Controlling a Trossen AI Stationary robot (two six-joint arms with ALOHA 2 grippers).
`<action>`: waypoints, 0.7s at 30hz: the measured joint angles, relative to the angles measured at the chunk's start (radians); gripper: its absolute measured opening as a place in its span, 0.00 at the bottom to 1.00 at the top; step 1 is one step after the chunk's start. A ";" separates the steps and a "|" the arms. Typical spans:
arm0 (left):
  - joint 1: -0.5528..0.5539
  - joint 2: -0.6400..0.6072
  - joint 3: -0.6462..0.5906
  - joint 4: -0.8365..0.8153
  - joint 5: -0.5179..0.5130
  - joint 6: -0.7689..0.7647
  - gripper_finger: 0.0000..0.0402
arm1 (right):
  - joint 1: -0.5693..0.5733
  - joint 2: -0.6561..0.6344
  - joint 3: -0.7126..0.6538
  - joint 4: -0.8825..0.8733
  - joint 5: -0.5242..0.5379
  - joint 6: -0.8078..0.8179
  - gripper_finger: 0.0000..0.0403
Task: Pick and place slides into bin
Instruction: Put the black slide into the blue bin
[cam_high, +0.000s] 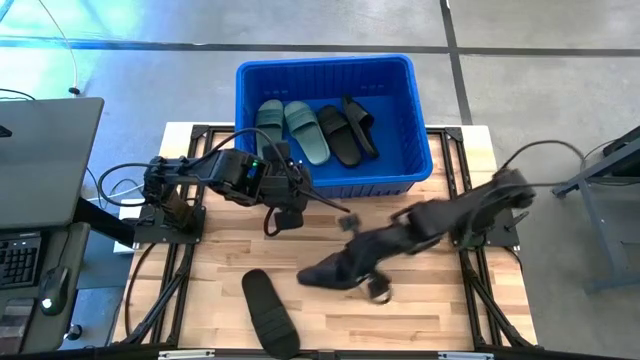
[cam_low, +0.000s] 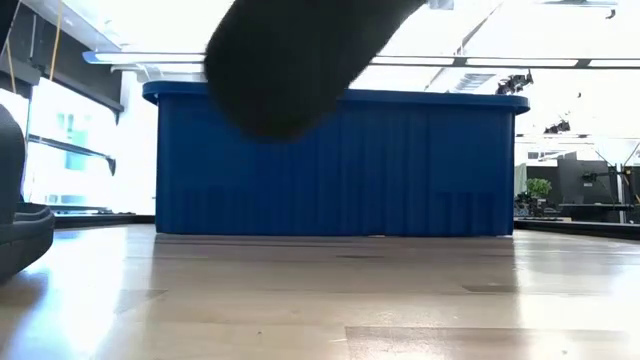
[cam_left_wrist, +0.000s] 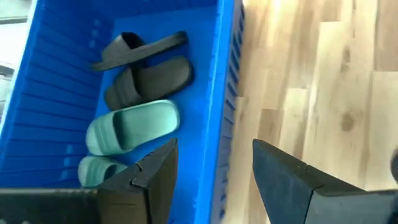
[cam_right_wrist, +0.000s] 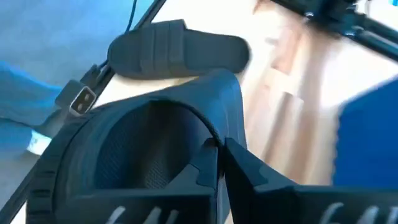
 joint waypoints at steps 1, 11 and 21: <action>0.000 0.000 0.000 0.000 -0.004 0.001 0.47 | 0.001 -0.034 0.000 -0.018 0.008 0.000 0.00; 0.000 0.000 0.000 0.000 -0.014 -0.008 0.47 | 0.029 -0.338 0.000 -0.125 0.595 -0.235 0.00; 0.000 -0.009 0.000 0.007 -0.026 -0.032 0.47 | -0.225 -0.462 0.001 -0.053 0.531 -0.428 0.00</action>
